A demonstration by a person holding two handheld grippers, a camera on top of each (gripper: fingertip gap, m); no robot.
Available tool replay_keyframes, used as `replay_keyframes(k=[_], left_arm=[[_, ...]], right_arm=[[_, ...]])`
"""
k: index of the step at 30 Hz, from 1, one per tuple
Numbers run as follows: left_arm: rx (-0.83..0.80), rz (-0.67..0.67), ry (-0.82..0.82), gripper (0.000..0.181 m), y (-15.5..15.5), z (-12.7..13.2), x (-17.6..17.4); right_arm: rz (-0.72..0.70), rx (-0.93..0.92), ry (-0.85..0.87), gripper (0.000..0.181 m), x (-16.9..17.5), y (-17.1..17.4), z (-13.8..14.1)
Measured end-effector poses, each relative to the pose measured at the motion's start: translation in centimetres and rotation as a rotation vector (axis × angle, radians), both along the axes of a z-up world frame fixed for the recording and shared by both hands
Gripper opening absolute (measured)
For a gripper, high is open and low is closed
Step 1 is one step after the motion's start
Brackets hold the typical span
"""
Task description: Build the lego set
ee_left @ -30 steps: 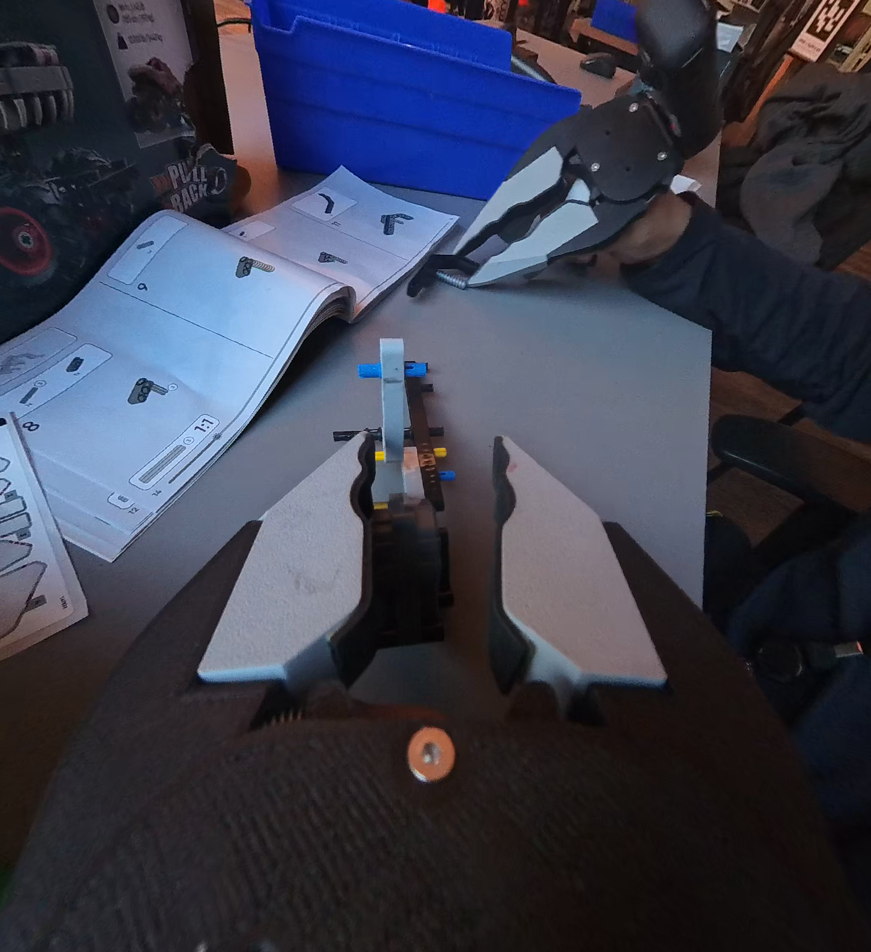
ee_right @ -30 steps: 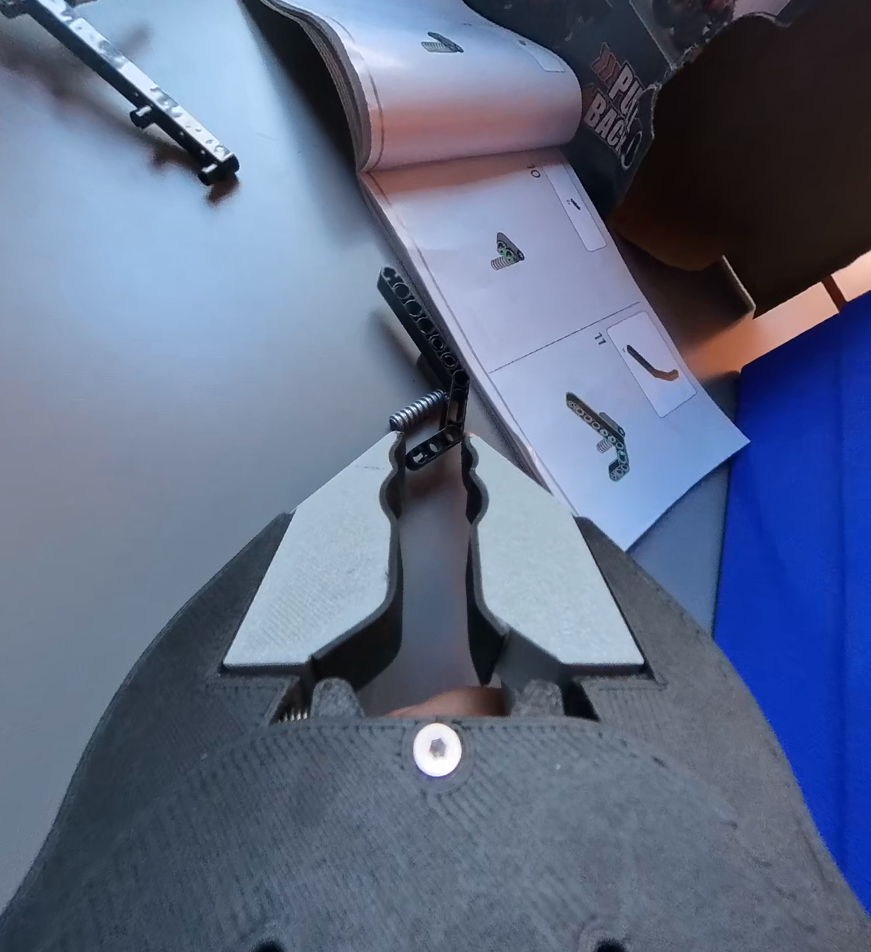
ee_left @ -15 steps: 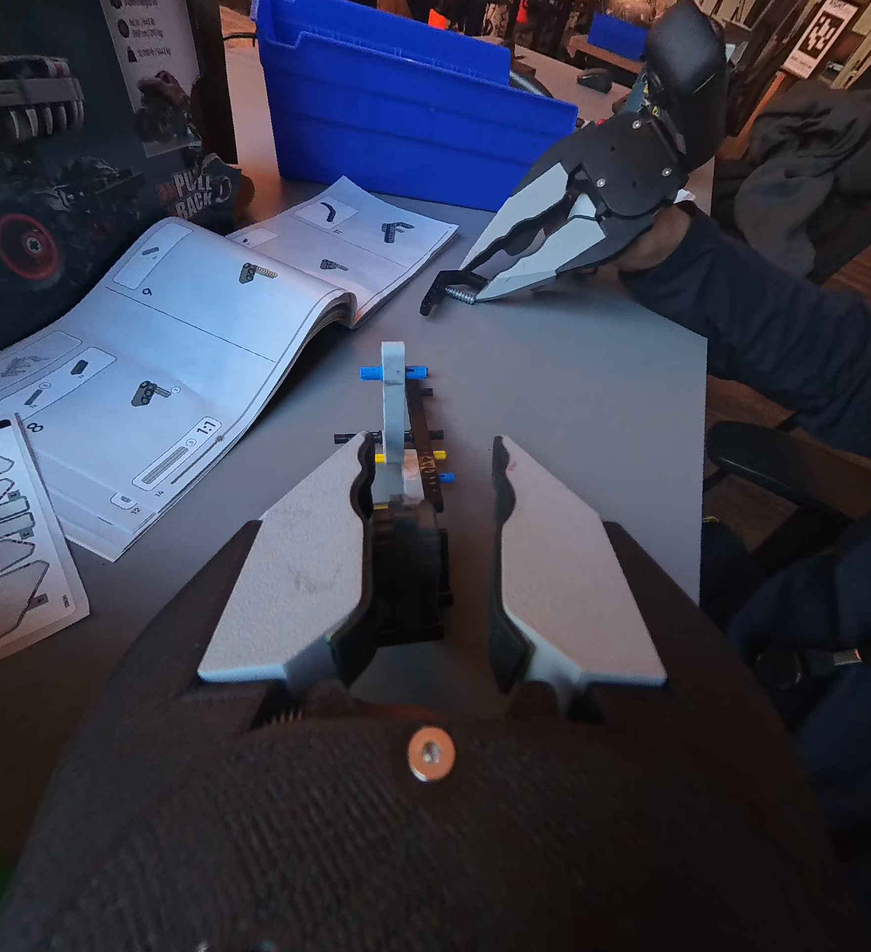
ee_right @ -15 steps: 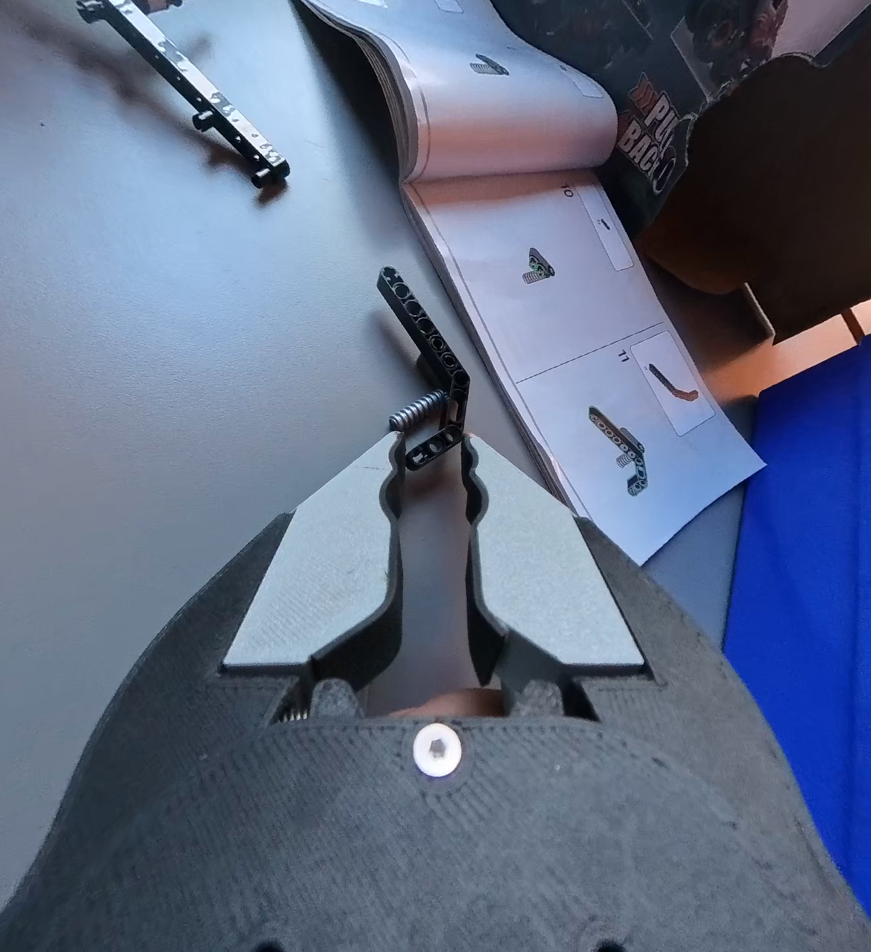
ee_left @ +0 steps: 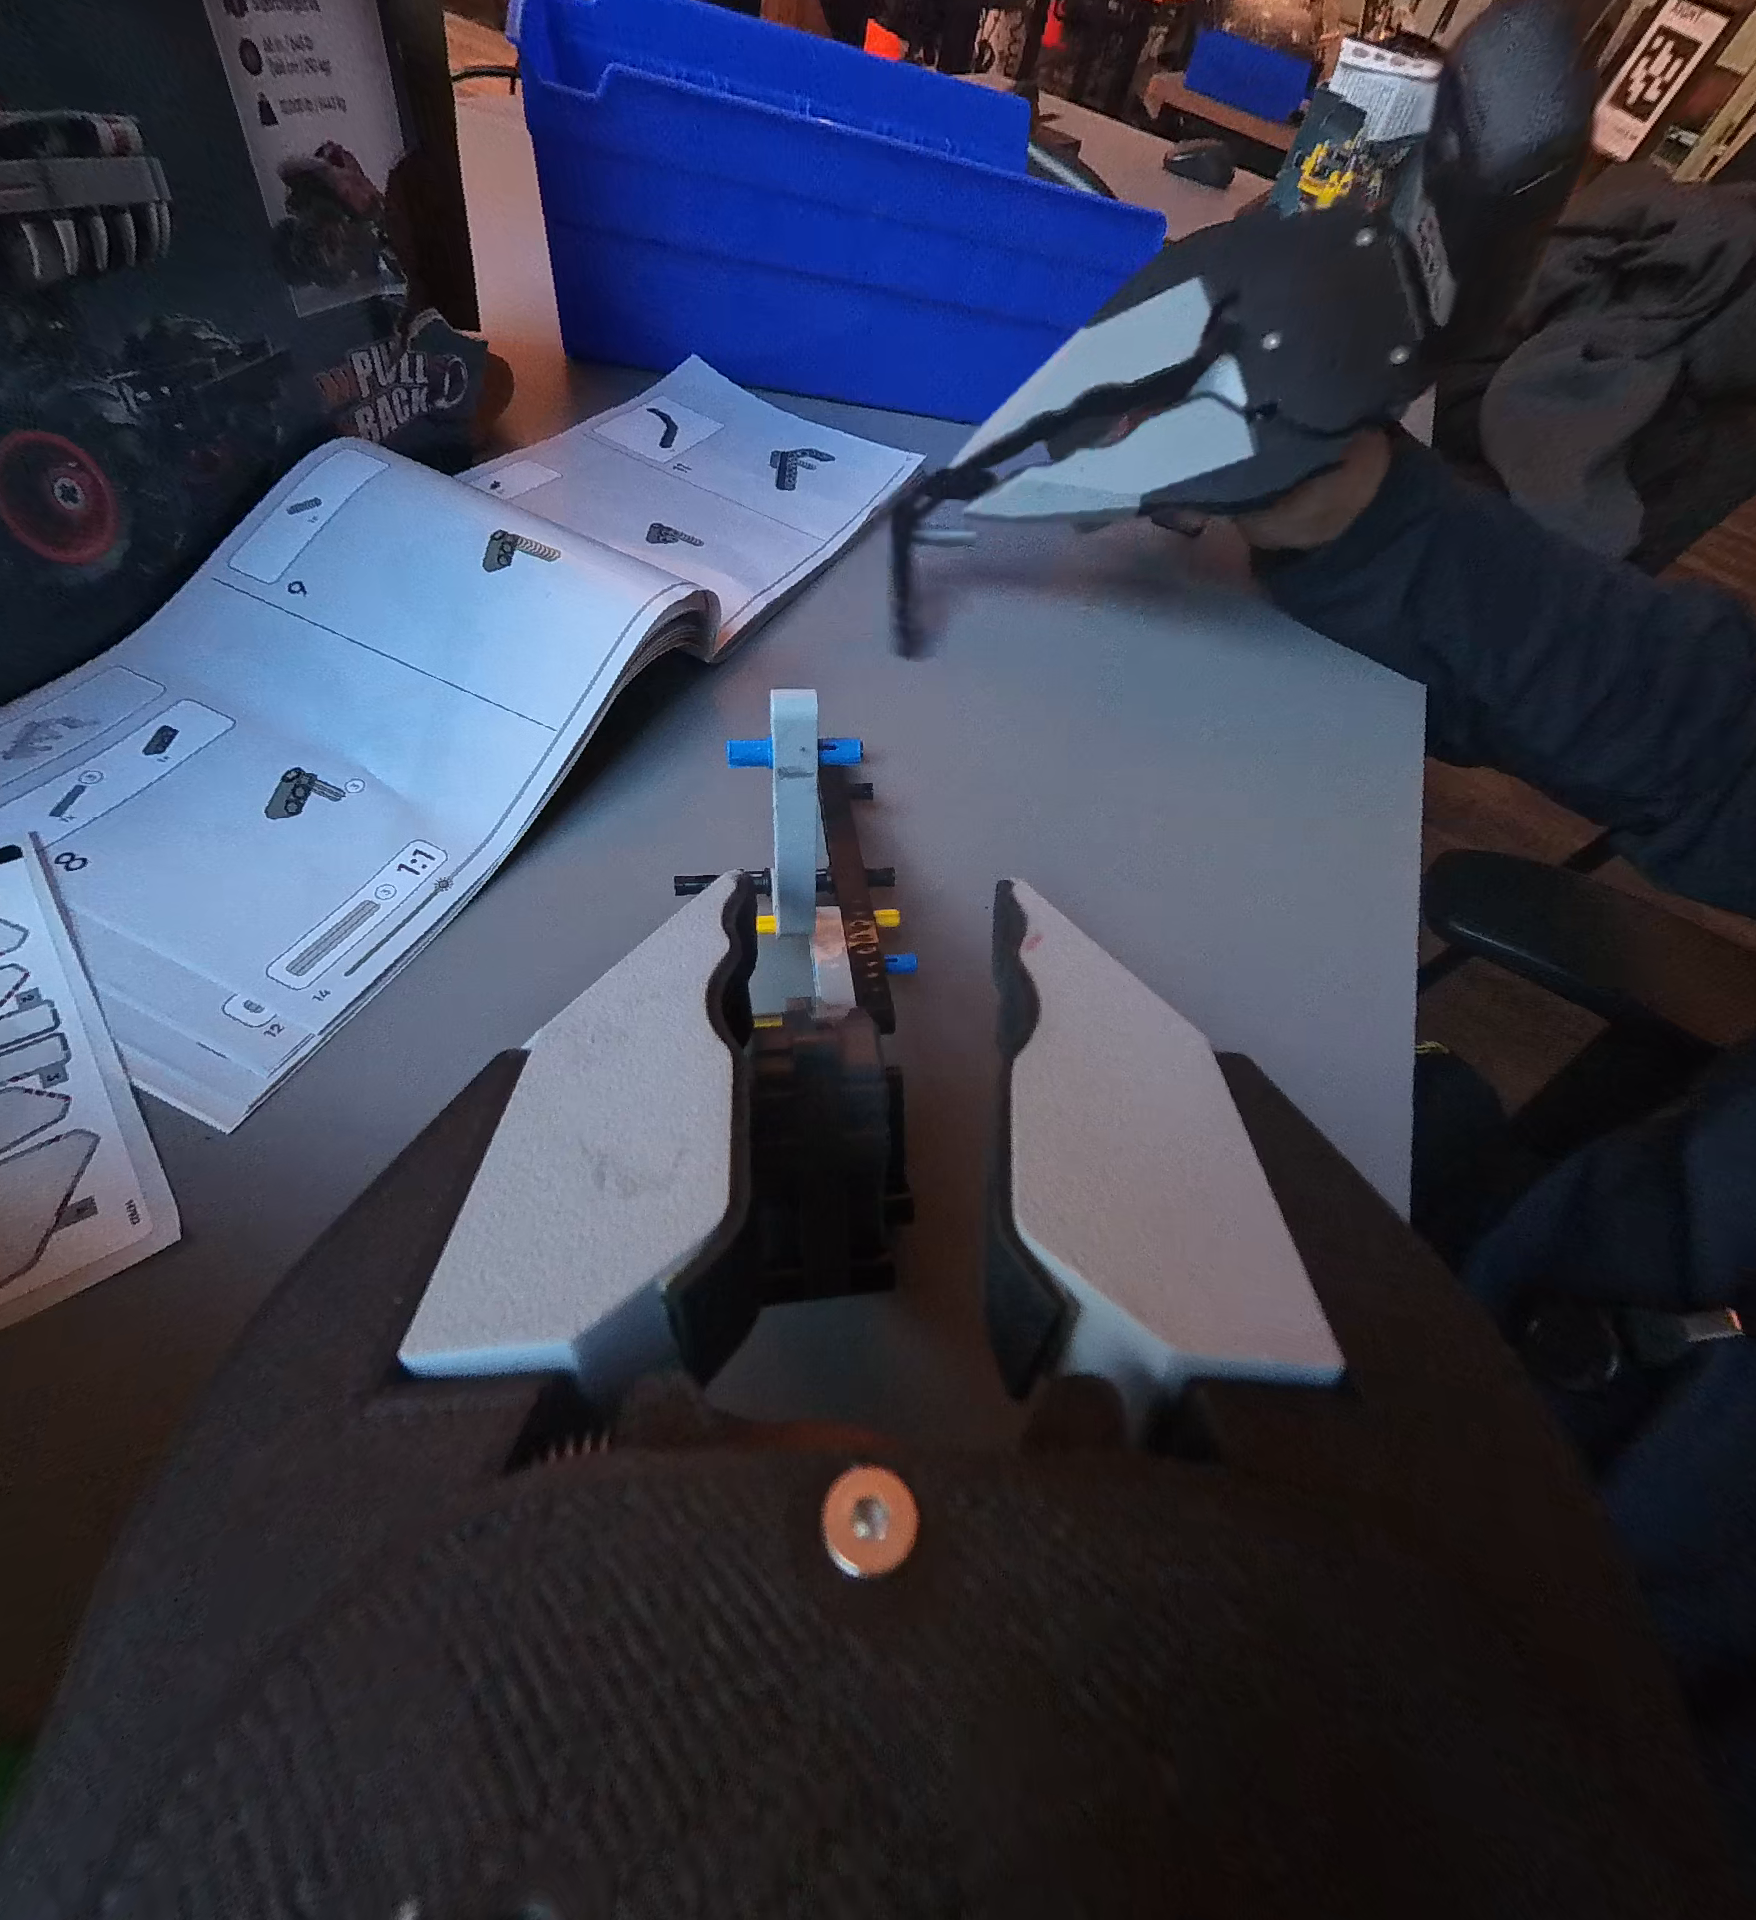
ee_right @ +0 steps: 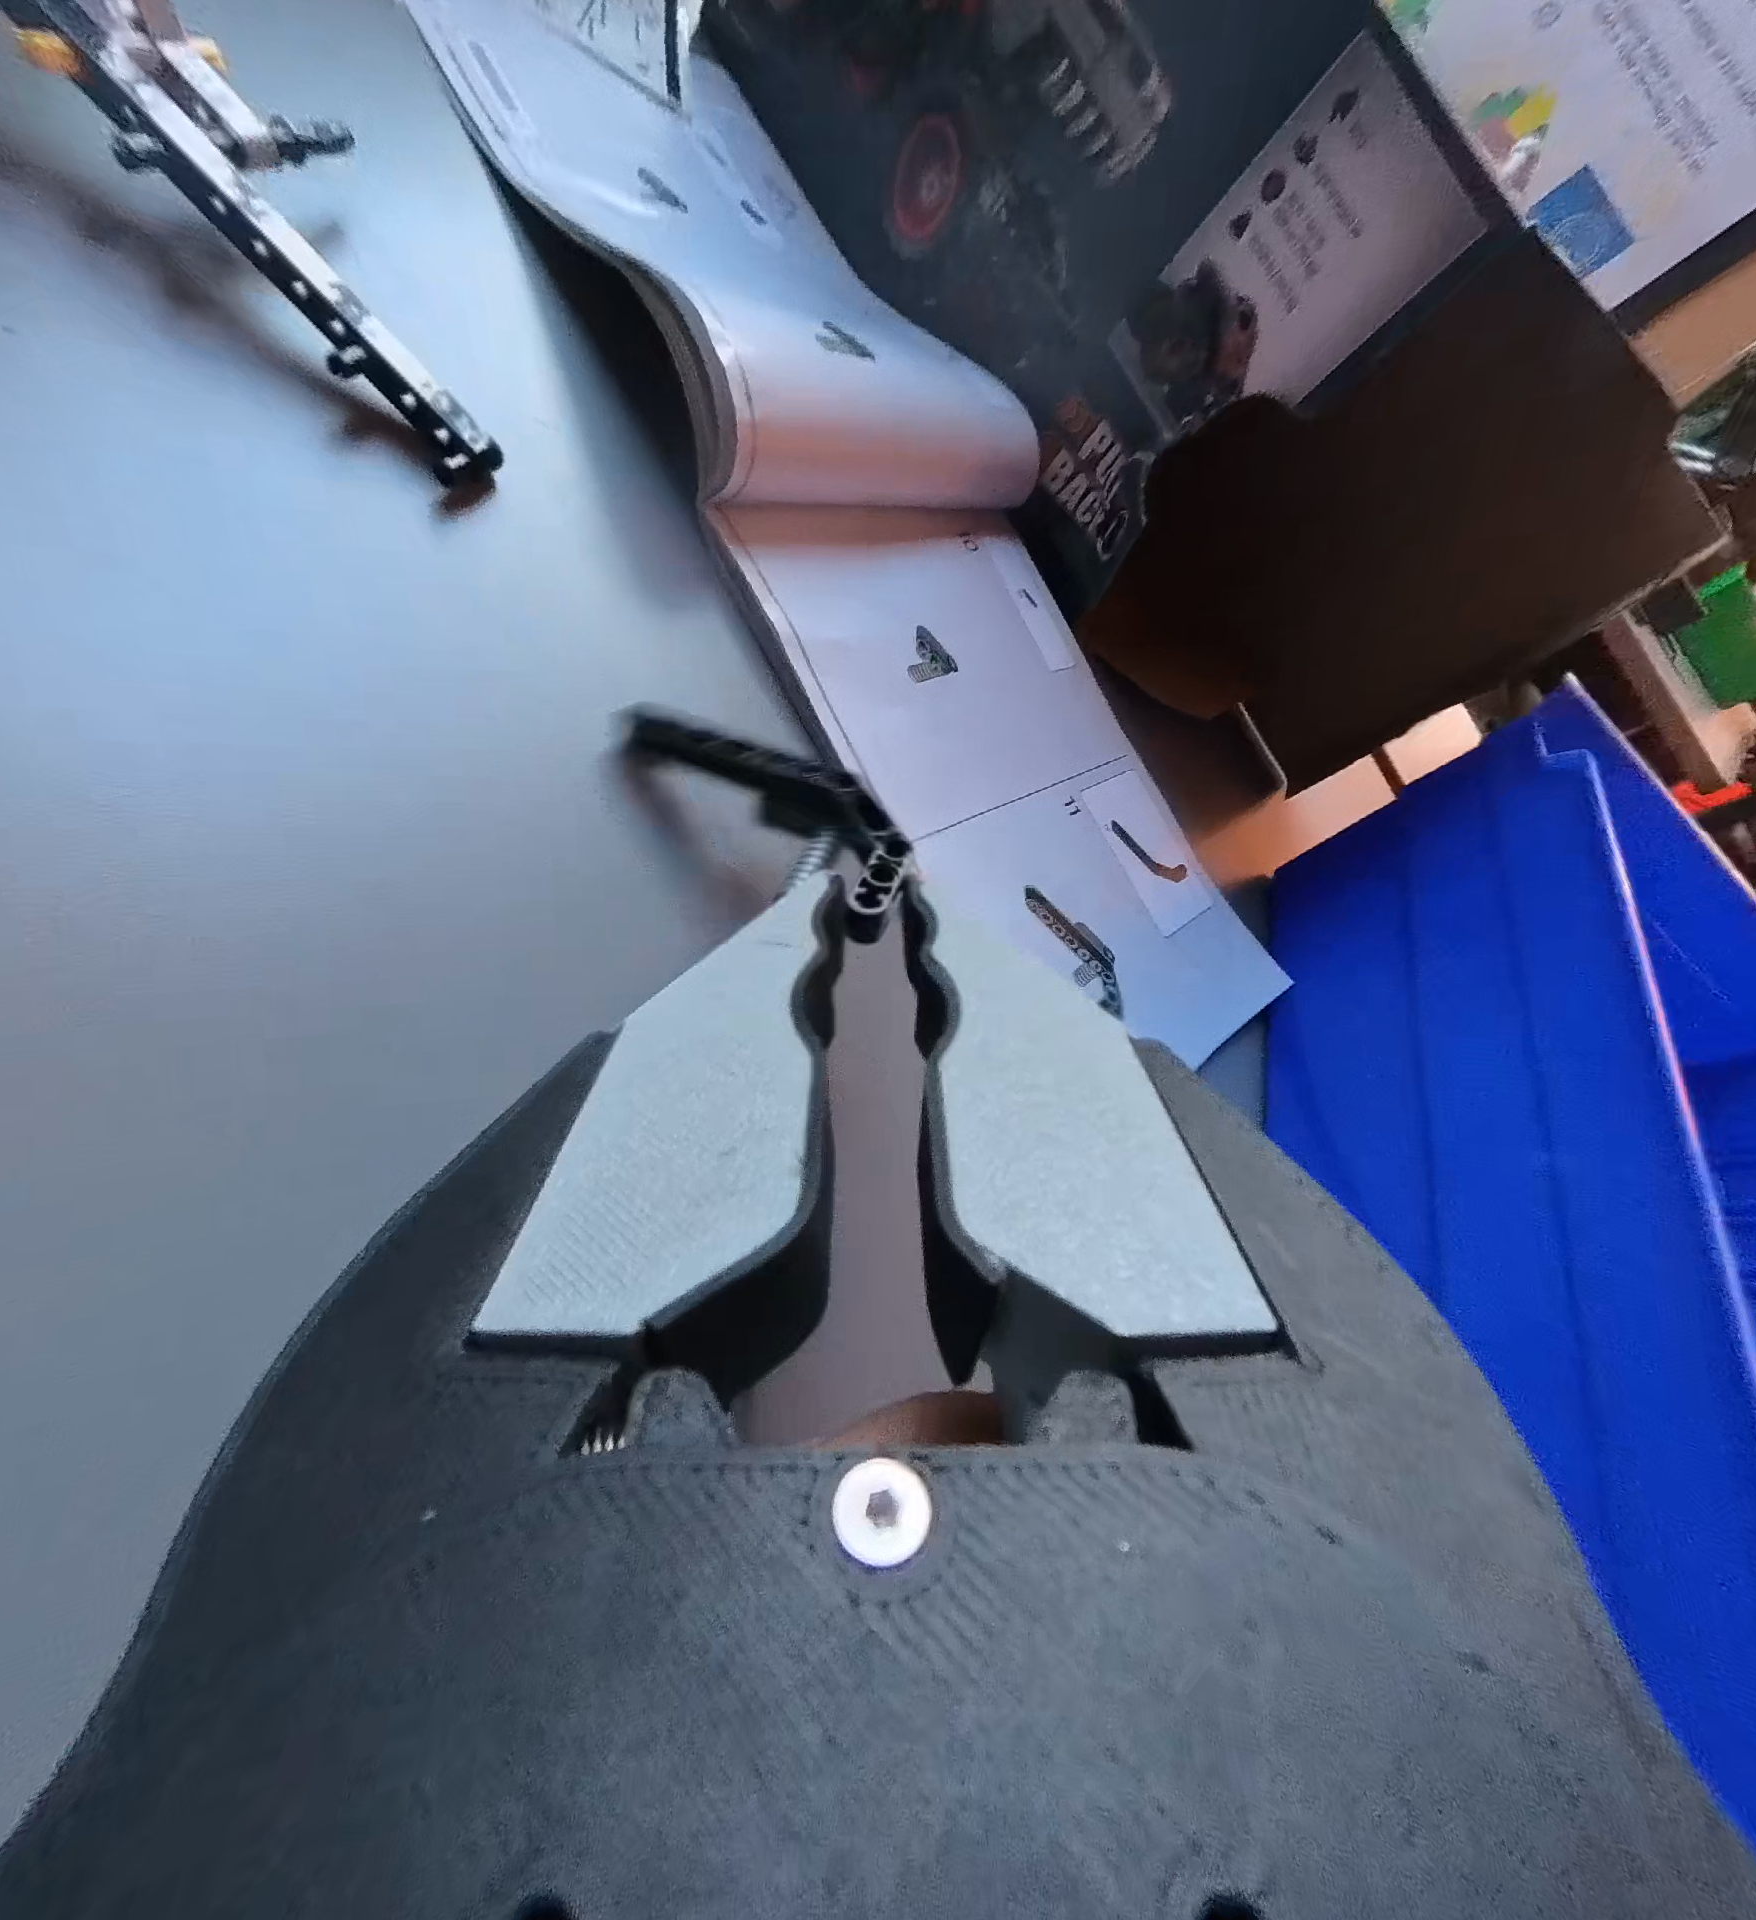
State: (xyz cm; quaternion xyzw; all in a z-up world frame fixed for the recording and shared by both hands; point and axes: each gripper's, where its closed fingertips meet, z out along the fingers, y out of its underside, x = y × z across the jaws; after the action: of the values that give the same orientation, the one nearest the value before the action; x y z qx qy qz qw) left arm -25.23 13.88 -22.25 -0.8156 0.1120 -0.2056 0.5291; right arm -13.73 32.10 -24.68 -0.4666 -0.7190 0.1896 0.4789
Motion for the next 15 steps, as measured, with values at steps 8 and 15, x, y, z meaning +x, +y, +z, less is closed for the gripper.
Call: replay_keyframes(k=[8,15], left_arm=[[0.001,-0.008,-0.014,0.043,-0.1,0.1,0.1],[0.000,-0.009,-0.015,0.043,-0.1,0.1,0.2]], right_arm=[[-0.017,-0.087,-0.100,0.008,1.8,-0.1,-2.3],[0.001,-0.125,-0.071,0.009,3.1,-1.1,-1.8]])
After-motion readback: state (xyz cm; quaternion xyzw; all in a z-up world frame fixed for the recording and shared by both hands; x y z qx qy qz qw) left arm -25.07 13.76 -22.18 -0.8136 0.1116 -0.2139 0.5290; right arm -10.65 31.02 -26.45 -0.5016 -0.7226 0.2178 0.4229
